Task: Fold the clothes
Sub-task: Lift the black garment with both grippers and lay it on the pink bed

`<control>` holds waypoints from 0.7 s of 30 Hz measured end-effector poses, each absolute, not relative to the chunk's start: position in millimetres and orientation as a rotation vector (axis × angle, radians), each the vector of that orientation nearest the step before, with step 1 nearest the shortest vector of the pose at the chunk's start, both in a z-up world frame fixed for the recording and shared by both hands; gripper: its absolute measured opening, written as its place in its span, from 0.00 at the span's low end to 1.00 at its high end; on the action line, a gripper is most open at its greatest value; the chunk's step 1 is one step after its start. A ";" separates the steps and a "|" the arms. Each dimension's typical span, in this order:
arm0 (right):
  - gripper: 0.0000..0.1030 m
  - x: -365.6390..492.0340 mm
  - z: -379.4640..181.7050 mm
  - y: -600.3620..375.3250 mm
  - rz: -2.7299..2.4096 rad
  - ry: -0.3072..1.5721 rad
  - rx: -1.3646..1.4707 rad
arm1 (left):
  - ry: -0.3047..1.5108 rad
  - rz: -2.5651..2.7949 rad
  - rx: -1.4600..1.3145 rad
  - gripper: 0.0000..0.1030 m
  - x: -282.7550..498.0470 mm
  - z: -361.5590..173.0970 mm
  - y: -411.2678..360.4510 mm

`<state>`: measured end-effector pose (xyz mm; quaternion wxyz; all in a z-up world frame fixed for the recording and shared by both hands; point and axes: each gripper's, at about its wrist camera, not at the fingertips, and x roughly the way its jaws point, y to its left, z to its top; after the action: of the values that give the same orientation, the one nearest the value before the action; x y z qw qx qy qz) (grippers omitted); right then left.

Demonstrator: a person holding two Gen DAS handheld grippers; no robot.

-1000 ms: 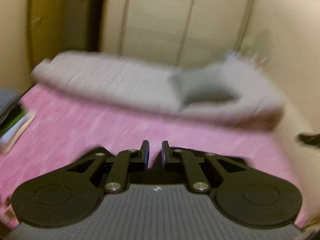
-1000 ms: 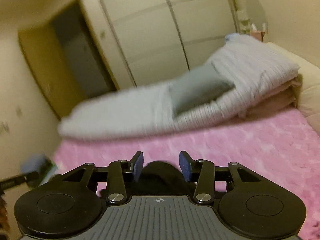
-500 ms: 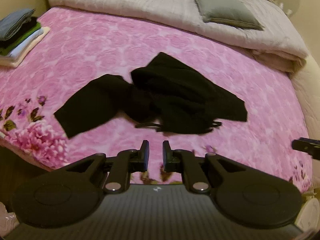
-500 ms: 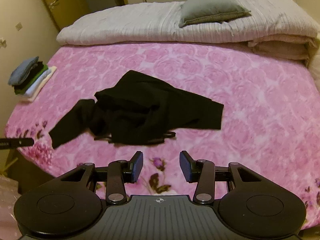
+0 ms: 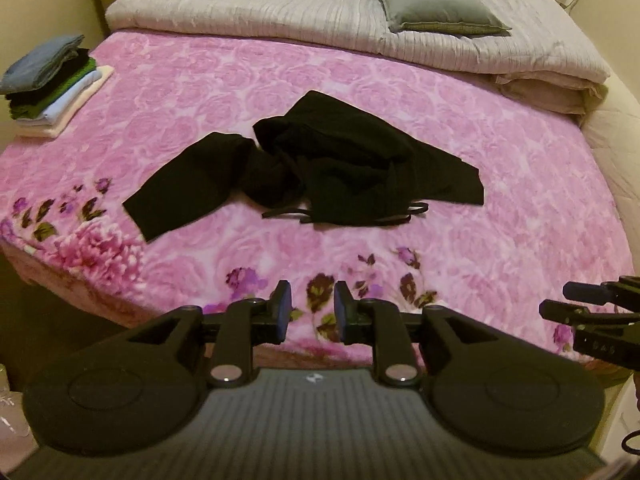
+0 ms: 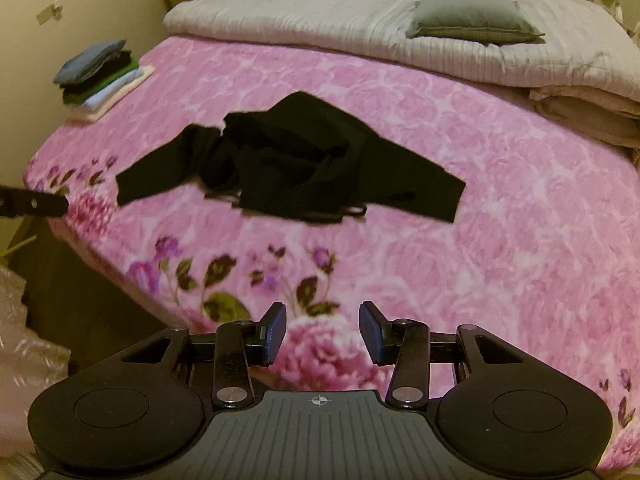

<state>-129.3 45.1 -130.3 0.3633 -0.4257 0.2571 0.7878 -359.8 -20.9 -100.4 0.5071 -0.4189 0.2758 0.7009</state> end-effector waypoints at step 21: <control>0.43 -150.3 -146.7 74.0 1.987 0.654 -1.101 | 0.667 1.626 -1.007 0.25 -412.7 -124.1 12.1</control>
<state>-150.3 74.0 -146.7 0.3793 -0.4308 0.2562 0.7778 -412.7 12.1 -124.1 0.5298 -0.4216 0.2794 0.6808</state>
